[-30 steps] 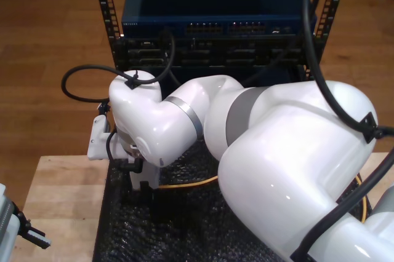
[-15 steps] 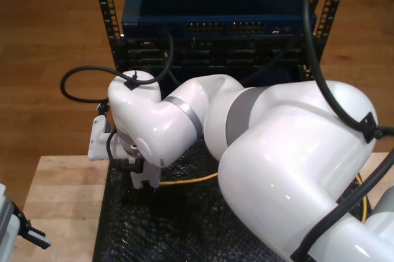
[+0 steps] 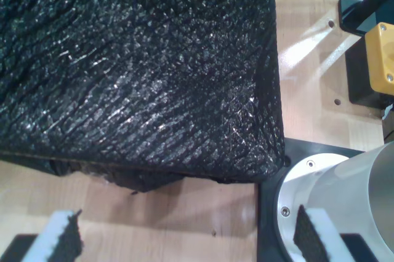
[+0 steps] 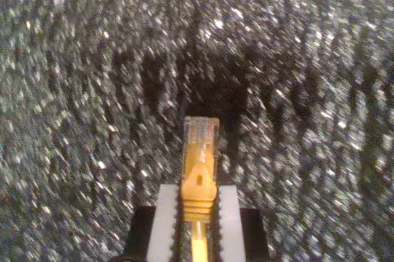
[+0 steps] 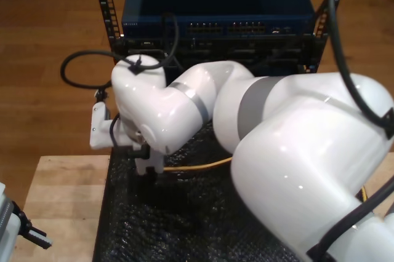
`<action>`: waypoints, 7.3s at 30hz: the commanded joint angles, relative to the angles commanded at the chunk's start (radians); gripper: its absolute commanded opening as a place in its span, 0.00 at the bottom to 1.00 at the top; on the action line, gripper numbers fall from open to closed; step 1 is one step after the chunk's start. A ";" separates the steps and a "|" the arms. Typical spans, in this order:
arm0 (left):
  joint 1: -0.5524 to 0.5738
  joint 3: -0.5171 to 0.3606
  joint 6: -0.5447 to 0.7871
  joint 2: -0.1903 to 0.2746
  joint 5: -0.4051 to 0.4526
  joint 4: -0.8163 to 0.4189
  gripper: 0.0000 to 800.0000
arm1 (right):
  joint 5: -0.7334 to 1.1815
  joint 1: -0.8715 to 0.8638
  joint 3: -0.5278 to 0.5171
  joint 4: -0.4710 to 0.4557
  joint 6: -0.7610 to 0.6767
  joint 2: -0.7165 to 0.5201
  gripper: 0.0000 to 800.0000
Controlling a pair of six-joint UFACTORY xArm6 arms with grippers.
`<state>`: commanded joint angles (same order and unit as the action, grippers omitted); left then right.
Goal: Grab the cable and plug it in
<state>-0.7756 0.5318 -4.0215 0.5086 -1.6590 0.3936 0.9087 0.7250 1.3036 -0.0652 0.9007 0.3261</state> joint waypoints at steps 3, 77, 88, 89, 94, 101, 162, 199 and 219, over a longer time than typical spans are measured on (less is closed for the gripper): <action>0.002 0.006 0.000 0.002 -0.003 0.009 1.00 | 0.032 -0.029 0.000 0.020 0.031 -0.021 0.01; 0.910 0.258 -0.391 -0.180 0.288 0.746 1.00 | 0.443 -0.535 -0.361 0.605 0.454 -0.729 0.01; 0.908 0.258 -0.394 -0.180 0.270 0.747 0.82 | 0.437 -0.534 -0.371 0.605 0.454 -0.721 0.01; 0.908 0.258 -0.394 -0.180 0.267 0.747 0.79 | 0.437 -0.534 -0.371 0.605 0.454 -0.720 0.01; 0.908 0.255 -0.396 -0.181 0.250 0.770 0.69 | 0.437 -0.534 -0.371 0.605 0.453 -0.720 0.01; 0.908 0.253 -0.396 -0.192 0.250 0.776 0.55 | 0.437 -0.534 -0.373 0.606 0.453 -0.721 0.01; 0.635 0.341 -0.505 -0.353 0.032 0.802 0.00 | 0.391 -0.603 -0.319 0.614 0.559 -0.727 1.00; 0.506 0.399 -0.669 -0.577 -0.440 0.979 0.00 | 0.052 -0.281 -0.450 0.623 0.792 -1.000 0.99; 0.502 0.411 -0.681 -0.641 -0.628 1.039 0.01 | -0.235 -0.127 -0.572 0.623 0.844 -1.073 0.92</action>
<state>-0.2739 0.9431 -4.7028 -0.1327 -2.2866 1.4323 0.6740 0.5976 0.7313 0.5577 1.7446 -0.7465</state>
